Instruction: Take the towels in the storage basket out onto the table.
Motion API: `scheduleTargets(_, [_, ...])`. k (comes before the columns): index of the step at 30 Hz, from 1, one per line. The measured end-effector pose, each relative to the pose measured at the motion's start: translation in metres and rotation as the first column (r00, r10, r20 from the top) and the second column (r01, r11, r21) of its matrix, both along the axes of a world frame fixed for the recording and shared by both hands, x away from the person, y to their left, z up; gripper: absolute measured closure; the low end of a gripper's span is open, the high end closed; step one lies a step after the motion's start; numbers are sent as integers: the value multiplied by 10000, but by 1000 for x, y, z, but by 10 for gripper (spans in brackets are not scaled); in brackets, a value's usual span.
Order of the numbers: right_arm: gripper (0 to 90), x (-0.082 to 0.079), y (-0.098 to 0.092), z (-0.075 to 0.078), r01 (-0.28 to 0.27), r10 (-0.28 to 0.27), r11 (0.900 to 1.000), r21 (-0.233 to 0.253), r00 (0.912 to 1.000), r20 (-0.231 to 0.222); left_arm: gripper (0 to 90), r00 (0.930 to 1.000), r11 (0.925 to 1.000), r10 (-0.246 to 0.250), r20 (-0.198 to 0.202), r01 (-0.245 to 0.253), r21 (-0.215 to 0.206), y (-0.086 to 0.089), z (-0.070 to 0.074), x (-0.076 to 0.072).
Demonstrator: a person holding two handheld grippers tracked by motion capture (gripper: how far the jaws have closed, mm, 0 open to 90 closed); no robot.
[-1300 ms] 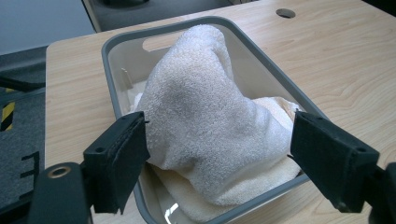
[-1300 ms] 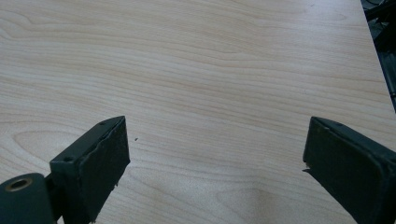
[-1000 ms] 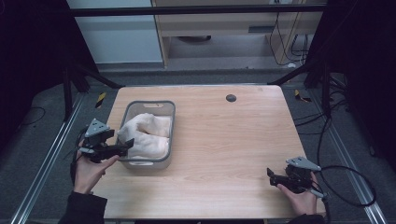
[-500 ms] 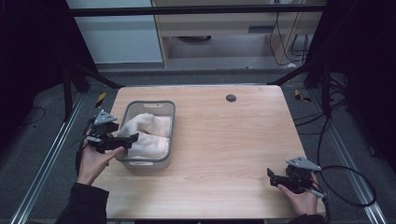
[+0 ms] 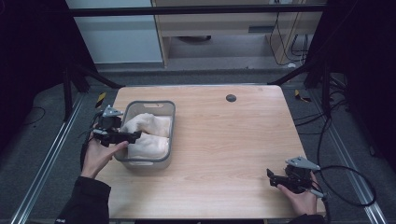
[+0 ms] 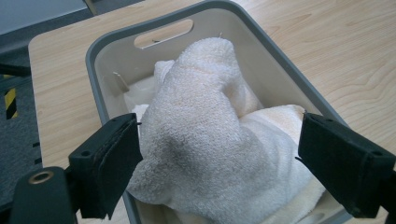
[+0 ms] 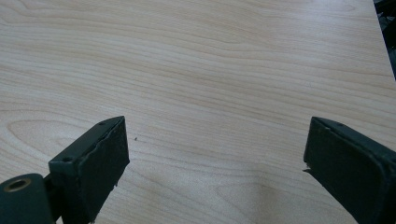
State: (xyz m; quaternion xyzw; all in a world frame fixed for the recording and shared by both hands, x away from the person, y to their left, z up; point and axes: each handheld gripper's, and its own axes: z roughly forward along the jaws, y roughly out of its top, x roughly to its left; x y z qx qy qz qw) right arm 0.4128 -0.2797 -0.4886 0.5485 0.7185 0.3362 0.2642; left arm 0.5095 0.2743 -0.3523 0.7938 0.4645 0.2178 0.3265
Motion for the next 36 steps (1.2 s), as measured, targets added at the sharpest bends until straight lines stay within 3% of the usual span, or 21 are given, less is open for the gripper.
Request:
scheduleTargets(12, [61, 1, 0, -1, -75, 75, 10000, -4, 9998, -165, 148, 9986, 9999, 67, -530, -61, 127, 3, -17, 16])
scheduleTargets(20, [57, 1, 1, -2, -139, 138, 9999, -29, 9995, -279, 200, 9967, 10000, -20, -810, 13, -85, 1, -27, 20])
scheduleTargets(24, [56, 2, 1, -3, -181, 177, 9998, -110, 9994, -313, 261, 9955, 9998, -27, -946, 10, -180, -1, -30, 20])
scheduleTargets(31, [56, 2, 1, -3, -188, 185, 9998, -65, 9991, -376, 442, 9922, 9998, 29, -1246, -54, -194, -3, -33, 20])
scheduleTargets(36, [56, 2, 1, -3, -214, 211, 9997, -79, 9990, -399, 543, 9902, 10000, 9, -1398, -12, -24, -7, -34, 19])
